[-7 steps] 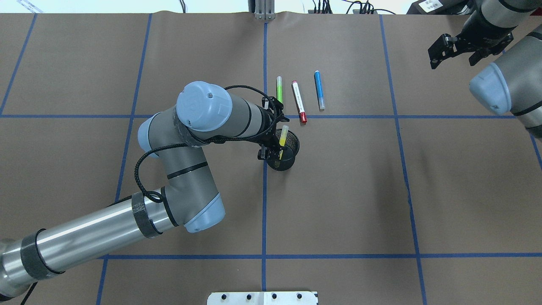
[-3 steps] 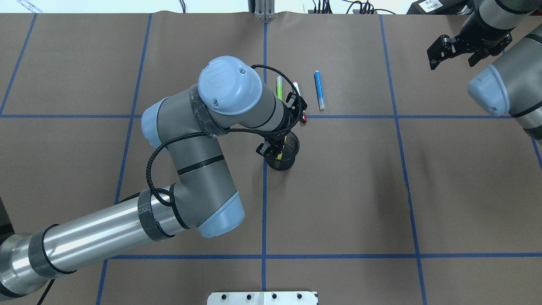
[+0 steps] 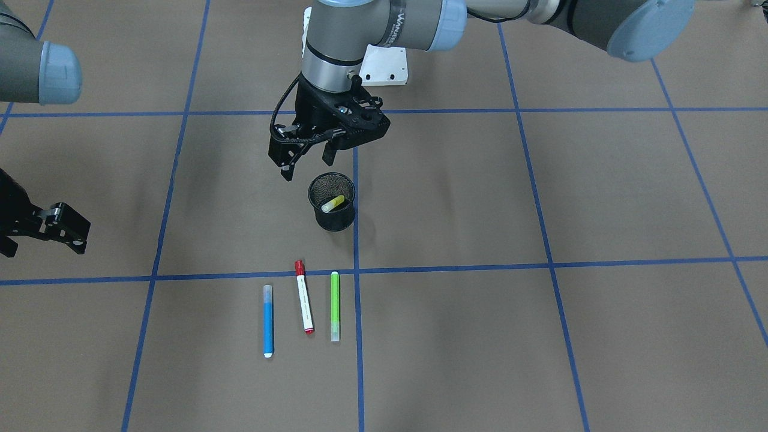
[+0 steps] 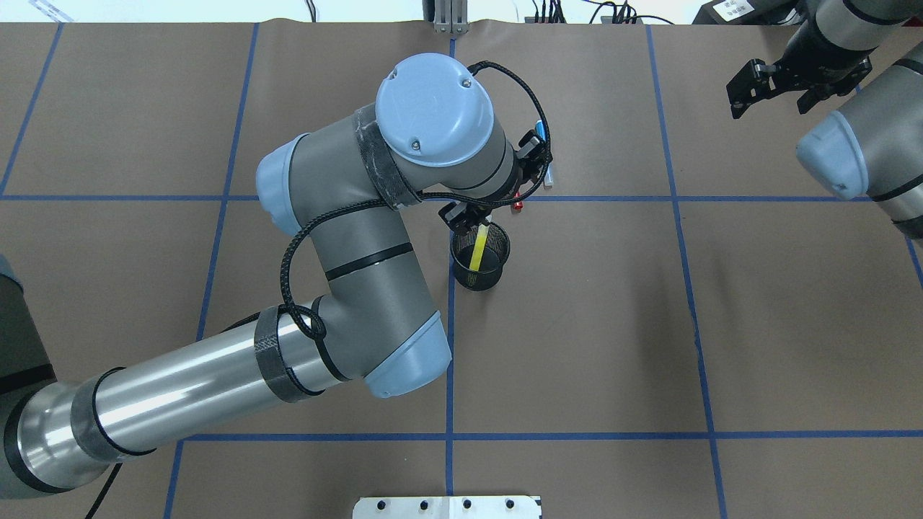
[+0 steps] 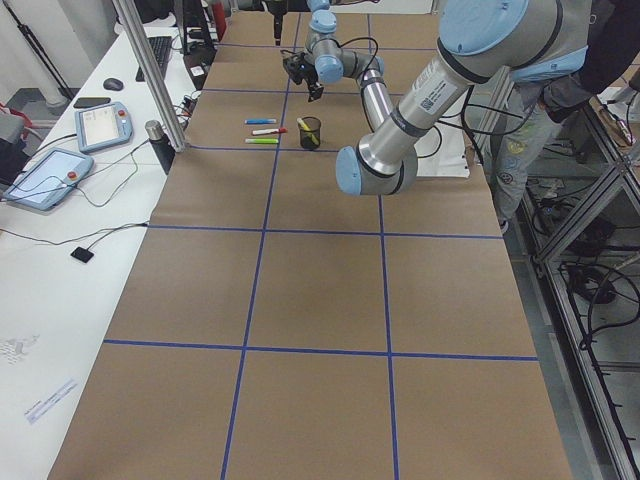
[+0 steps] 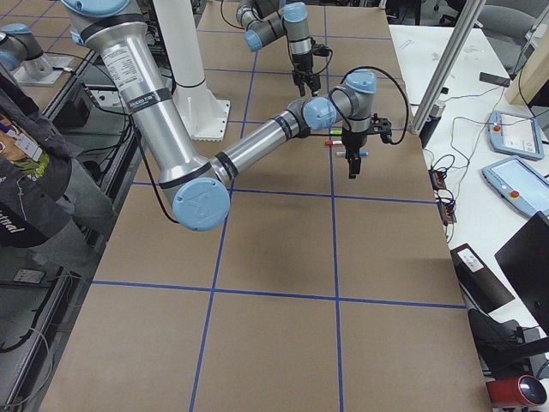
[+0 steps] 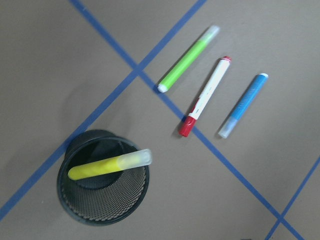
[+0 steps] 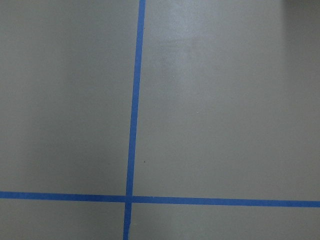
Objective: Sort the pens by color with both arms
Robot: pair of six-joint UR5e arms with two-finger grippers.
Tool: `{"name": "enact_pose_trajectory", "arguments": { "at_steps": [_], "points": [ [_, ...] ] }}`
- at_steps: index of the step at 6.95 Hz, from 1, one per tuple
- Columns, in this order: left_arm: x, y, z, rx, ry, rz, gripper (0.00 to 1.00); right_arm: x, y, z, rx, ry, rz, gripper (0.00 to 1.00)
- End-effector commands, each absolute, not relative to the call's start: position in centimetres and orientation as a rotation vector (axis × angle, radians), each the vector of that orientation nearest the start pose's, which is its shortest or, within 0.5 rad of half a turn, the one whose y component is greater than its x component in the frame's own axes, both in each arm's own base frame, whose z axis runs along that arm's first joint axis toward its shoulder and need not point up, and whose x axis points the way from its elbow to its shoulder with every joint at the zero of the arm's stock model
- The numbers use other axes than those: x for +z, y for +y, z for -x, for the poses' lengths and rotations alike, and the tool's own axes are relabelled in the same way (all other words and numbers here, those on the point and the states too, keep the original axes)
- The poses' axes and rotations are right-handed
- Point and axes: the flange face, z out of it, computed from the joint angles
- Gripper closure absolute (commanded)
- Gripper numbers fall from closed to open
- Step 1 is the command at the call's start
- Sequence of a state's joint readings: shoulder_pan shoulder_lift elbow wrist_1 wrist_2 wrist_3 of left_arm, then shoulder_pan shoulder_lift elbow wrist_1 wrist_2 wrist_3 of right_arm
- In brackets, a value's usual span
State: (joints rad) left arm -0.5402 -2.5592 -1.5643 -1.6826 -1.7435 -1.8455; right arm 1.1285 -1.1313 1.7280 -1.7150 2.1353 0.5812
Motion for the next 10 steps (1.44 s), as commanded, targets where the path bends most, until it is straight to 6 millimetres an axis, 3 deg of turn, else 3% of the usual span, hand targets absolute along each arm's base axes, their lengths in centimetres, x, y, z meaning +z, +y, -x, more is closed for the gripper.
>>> {"name": "enact_pose_trajectory", "arguments": {
  "at_steps": [1, 2, 4, 7, 9, 10],
  "points": [
    [3.4, -47.4, -54.5, -0.527, 1.061, -0.206, 0.21, 35.7, -60.2, 20.3, 0.011, -0.701, -0.109, 0.0],
    [4.0, -47.1, -55.1, -0.489, 1.008, -0.285, 0.21, 35.8, -60.1, 20.5, 0.023, -0.701, -0.1, 0.0],
    [6.5, -44.4, -58.2, -0.459, 0.941, -0.363, 0.21, 35.7, -60.0, 20.7, 0.022, -0.703, -0.1, 0.0],
    [7.8, -42.3, -60.4, -0.43, 0.903, -0.408, 0.23, 35.7, -59.9, 20.7, 0.064, -0.709, -0.082, 0.0],
    [8.5, -42.0, -61.3, -0.432, 0.881, -0.426, 0.41, 37.0, -59.7, 20.3, 0.062, -0.697, -0.073, 0.0],
    [8.9, -42.1, -62.0, -0.434, 0.864, -0.439, 0.44, 37.4, -59.7, 20.0, 0.076, -0.695, -0.065, 0.0]
  ]
}}
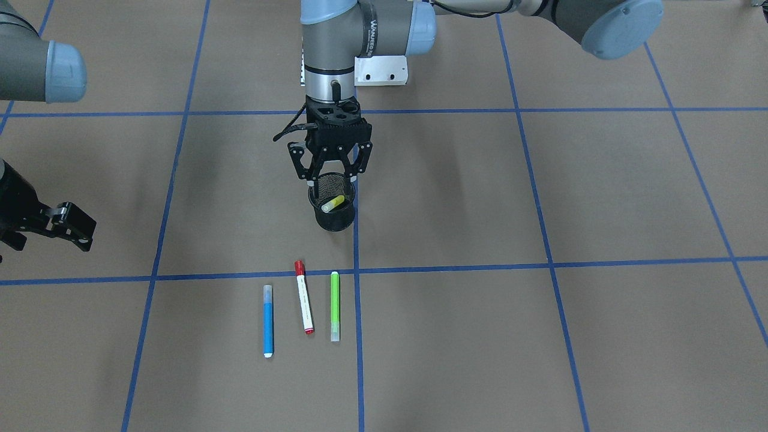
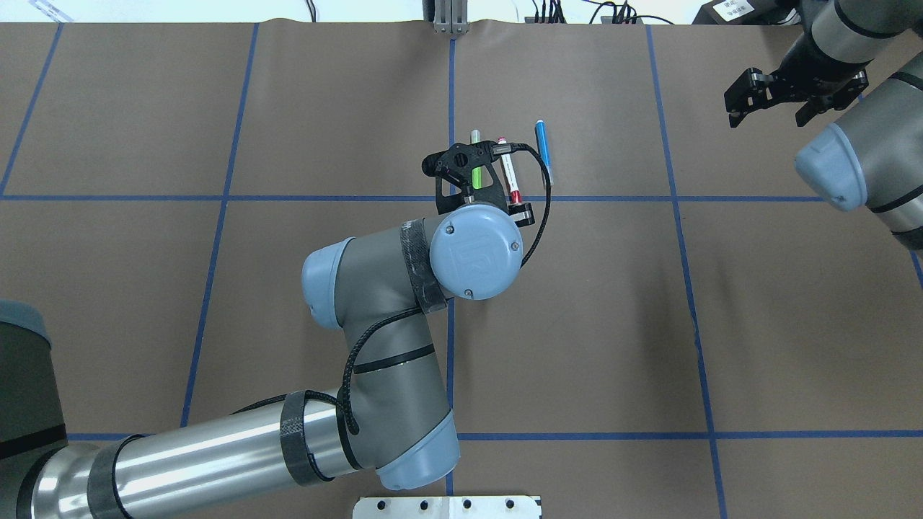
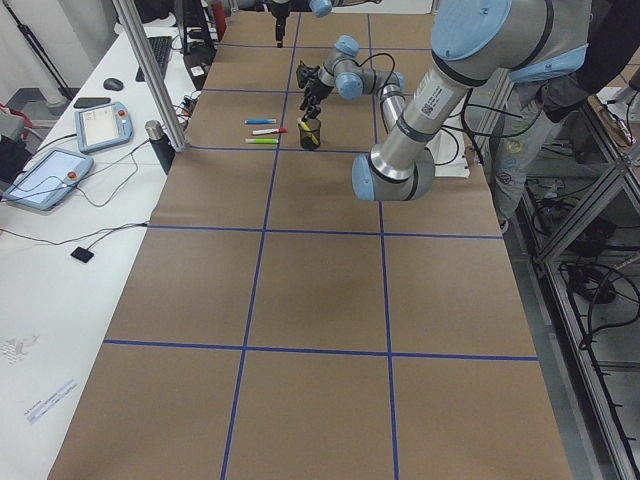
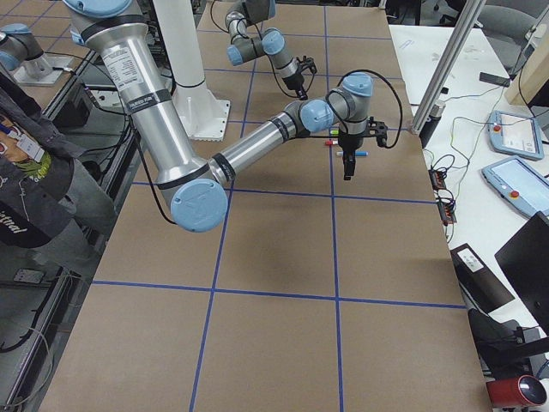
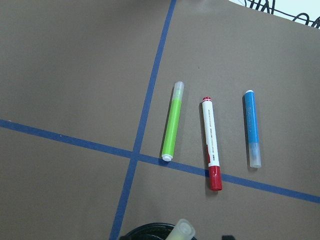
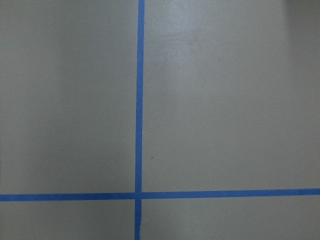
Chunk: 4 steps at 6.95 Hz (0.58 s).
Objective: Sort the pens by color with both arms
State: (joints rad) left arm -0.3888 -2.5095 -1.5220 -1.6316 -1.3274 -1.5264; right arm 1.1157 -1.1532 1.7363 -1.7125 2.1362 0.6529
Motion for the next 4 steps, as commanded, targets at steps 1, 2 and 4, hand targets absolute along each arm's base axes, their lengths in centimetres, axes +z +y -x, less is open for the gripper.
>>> {"name": "enact_pose_trajectory", "arguments": {
  "at_steps": [1, 2, 4],
  "points": [
    [9.0, -42.4, -62.5, -0.438, 0.855, -0.446, 0.44, 38.0, -59.8, 18.8, 0.103, -0.692, -0.059, 0.01],
    [9.3, -42.3, -63.1, -0.438, 0.843, -0.456, 0.44, 39.0, -60.2, 17.1, 0.141, -0.686, -0.049, 0.01],
    [9.3, -42.4, -63.6, -0.441, 0.833, -0.464, 0.44, 39.8, -60.4, 15.6, 0.196, -0.687, -0.028, 0.01]
  ]
}}
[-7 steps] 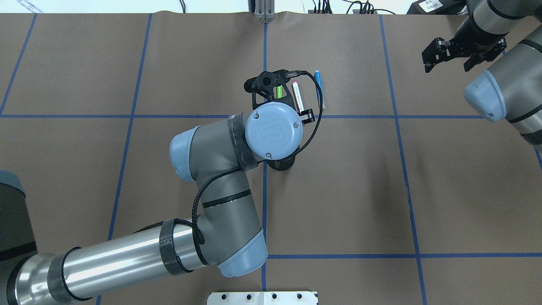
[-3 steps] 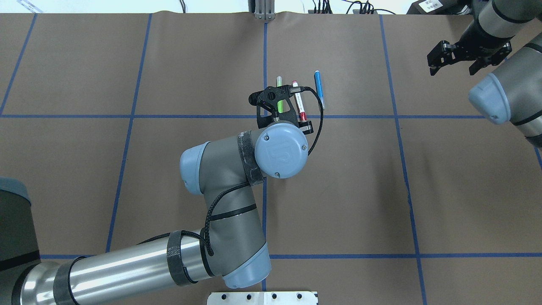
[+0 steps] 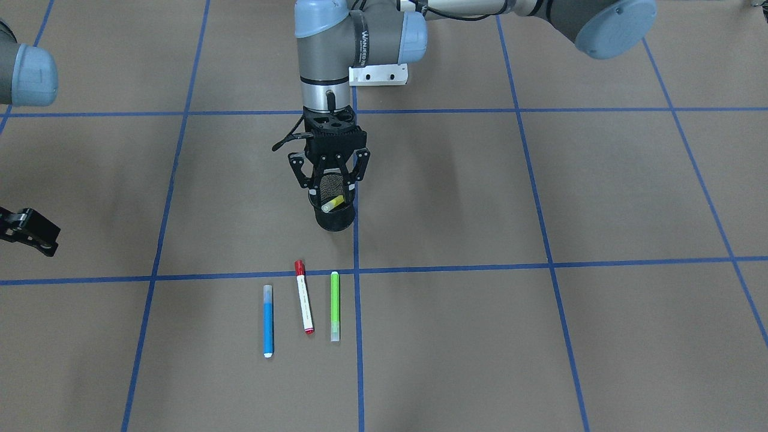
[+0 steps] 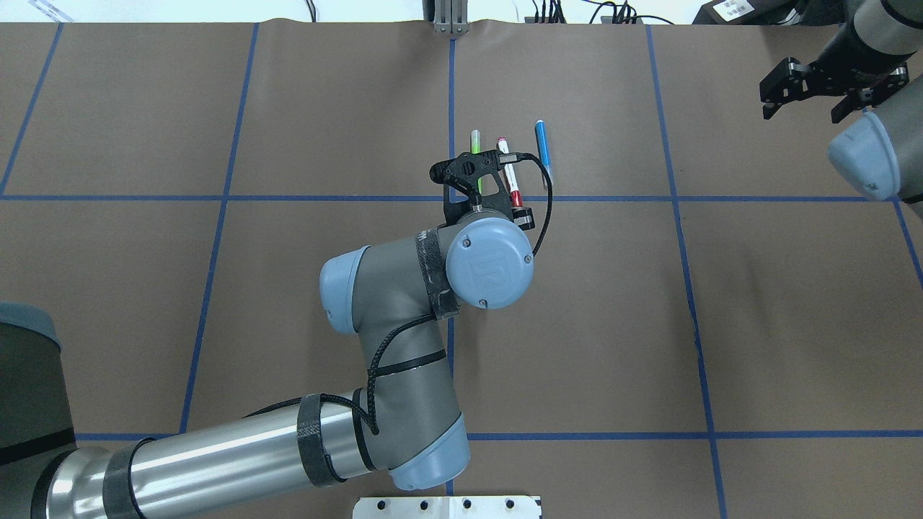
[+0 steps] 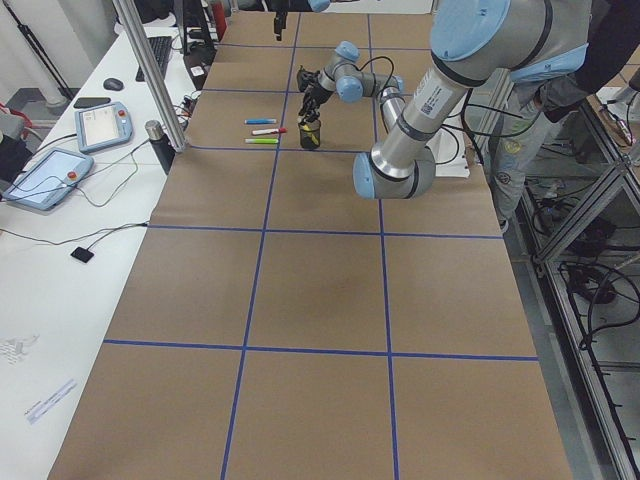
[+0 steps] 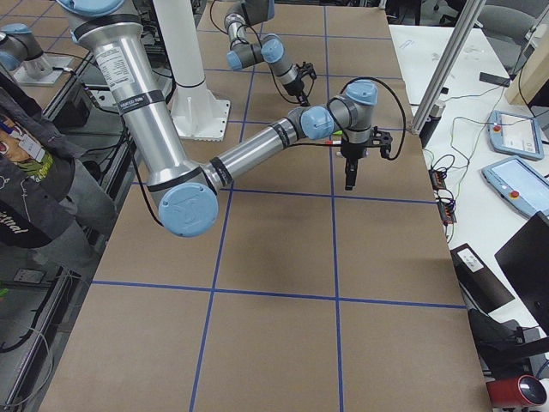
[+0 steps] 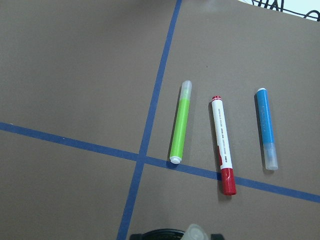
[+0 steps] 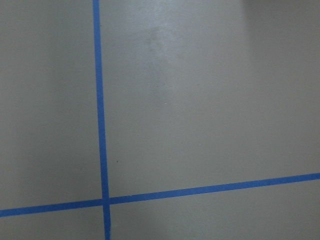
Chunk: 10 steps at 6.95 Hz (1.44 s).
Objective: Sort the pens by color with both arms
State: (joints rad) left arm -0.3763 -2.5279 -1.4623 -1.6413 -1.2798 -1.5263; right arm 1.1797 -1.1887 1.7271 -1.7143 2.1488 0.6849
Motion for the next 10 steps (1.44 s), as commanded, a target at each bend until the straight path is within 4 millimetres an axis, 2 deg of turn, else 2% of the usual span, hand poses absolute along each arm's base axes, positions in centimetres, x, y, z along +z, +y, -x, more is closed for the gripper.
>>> {"name": "enact_pose_trajectory", "arguments": {
  "at_steps": [1, 2, 5, 8, 10],
  "points": [
    [9.3, -41.7, -64.2, -0.435, 0.83, -0.471, 0.44, 39.7, -60.4, 15.6, 0.205, -0.689, -0.026, 0.01],
    [9.3, -41.3, -64.6, -0.432, 0.827, -0.48, 0.44, 39.8, -60.3, 15.6, 0.205, -0.692, -0.021, 0.01],
    [8.8, -40.9, -64.9, -0.432, 0.833, -0.479, 0.55, 39.8, -60.4, 15.6, 0.257, -0.707, 0.009, 0.01],
    [9.3, -41.3, -65.3, -0.439, 0.813, -0.5, 0.55, 39.6, -60.6, 15.7, 0.255, -0.709, 0.005, 0.01],
    [9.0, -41.5, -65.7, -0.439, 0.81, -0.501, 0.55, 39.4, -60.7, 15.7, 0.254, -0.71, 0.003, 0.01]
  ]
}}
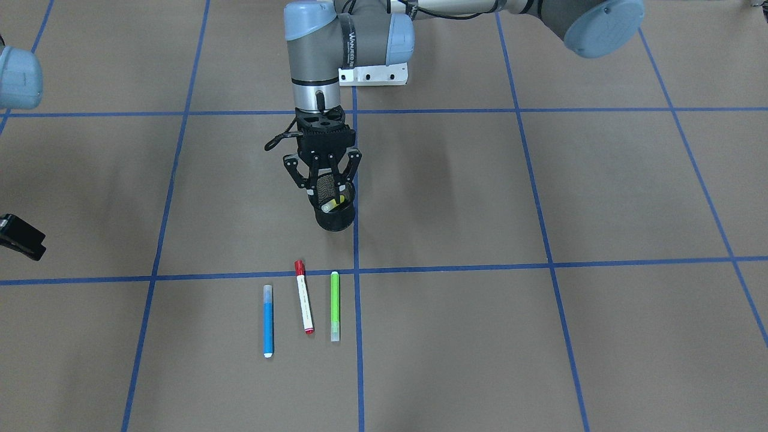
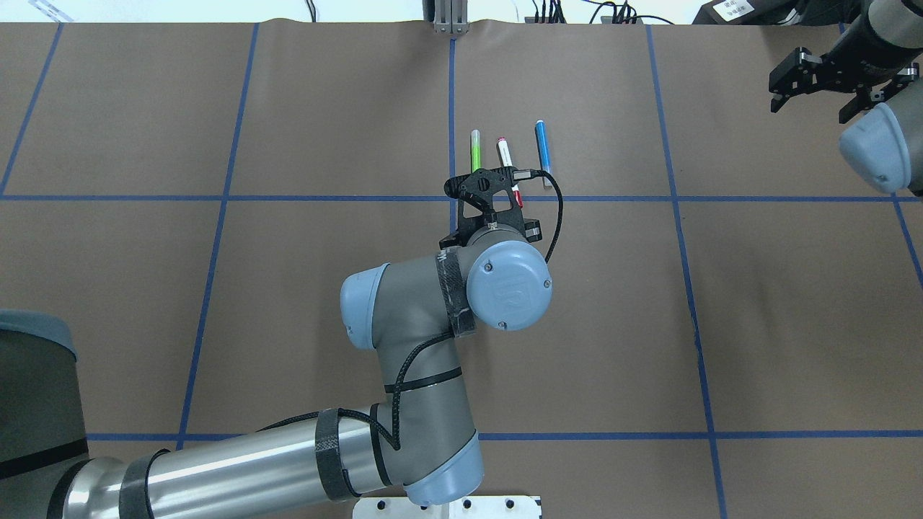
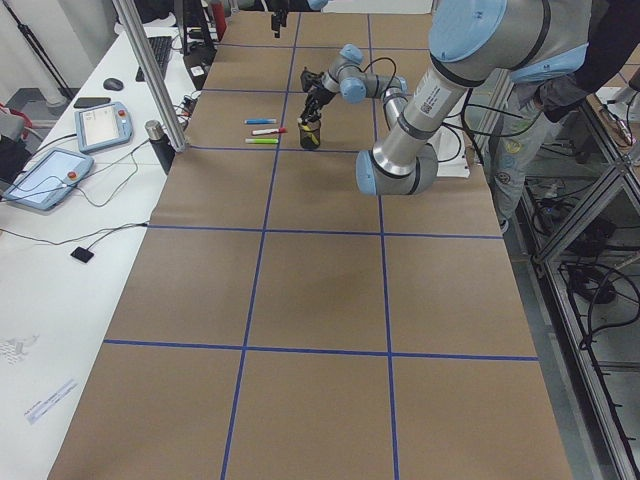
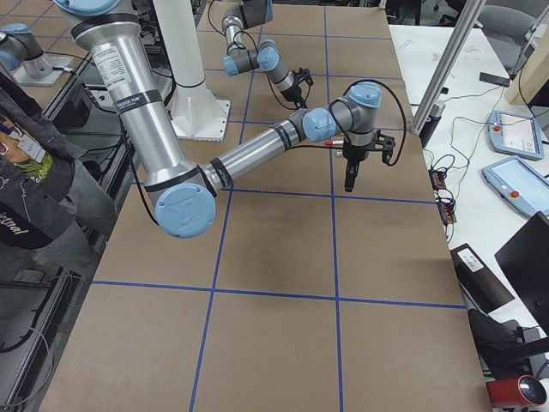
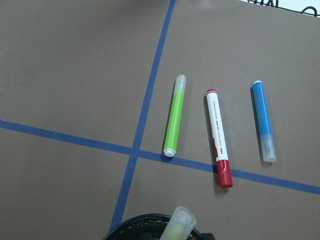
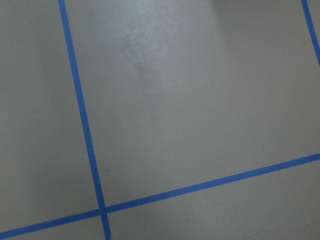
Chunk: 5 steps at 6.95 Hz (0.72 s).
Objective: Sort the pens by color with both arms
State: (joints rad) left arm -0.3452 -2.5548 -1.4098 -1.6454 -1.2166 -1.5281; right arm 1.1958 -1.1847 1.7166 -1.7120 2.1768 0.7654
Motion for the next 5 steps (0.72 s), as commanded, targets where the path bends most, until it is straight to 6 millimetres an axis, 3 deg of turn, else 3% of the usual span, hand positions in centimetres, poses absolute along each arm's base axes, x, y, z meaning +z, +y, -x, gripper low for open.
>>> {"name": "enact_pose_trajectory", "arguments": {
  "at_steps": [1, 5],
  "points": [
    [9.0, -41.47, -65.66, -0.439, 0.81, -0.501, 0.65, 39.38, -60.66, 15.7, 0.254, -0.71, 0.003, 0.01],
    [8.94, -41.46, -65.61, -0.439, 0.811, -0.502, 0.87, 39.16, -60.81, 15.66, 0.256, -0.712, 0.0, 0.01]
  ]
}}
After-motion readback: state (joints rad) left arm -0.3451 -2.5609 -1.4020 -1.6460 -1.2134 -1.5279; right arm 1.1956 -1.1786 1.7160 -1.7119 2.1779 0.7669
